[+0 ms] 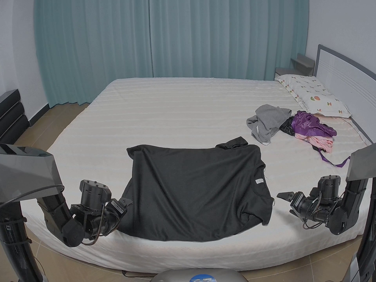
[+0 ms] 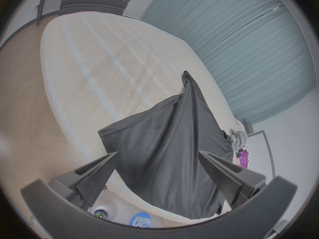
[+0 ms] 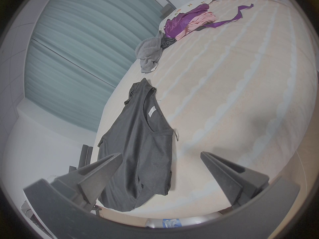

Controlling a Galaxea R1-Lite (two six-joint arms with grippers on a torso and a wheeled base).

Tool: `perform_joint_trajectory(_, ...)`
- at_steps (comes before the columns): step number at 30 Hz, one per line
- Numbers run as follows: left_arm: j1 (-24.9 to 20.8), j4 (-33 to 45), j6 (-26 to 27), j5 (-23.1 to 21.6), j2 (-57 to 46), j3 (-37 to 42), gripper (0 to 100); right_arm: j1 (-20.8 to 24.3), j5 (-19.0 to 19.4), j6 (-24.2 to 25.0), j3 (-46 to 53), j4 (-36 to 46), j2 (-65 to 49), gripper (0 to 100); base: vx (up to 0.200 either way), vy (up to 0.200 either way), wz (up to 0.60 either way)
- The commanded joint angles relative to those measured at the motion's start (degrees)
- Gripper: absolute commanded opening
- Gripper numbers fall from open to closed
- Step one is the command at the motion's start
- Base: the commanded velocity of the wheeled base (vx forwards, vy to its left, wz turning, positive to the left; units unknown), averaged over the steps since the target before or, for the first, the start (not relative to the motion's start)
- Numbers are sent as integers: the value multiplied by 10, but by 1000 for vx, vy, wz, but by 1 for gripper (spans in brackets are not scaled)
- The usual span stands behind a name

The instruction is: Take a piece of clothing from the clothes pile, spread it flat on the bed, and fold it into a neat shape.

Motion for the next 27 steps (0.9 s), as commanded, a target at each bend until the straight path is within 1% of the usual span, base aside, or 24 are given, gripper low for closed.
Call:
perform_joint_trajectory(1,7,0,34,2,-11,24,100,0,0,0,0,0,3,100,0,0,0)
perform_joint_trajectory(6,9,-4,36,6,26,21,100,1,0,-1,0,0,6,100,0,0,0)
perform_joint_trajectory(8,17,-7,44,7,52,14,100,1,-1,-4,1,-1,14,100,0,0,0)
perform_joint_trajectory(13,25,-7,59,35,69,5,100,8,-3,-4,4,-19,27,100,0,0,0)
perform_joint_trajectory(17,25,-7,60,37,82,-2,100,12,-3,-6,7,-22,28,100,0,0,0)
perform_joint_trajectory(23,27,-7,72,52,101,-23,100,13,-5,-6,6,-24,30,100,0,0,0)
perform_joint_trajectory(27,32,-7,88,70,118,-44,100,16,-5,-12,6,-24,28,100,0,0,0)
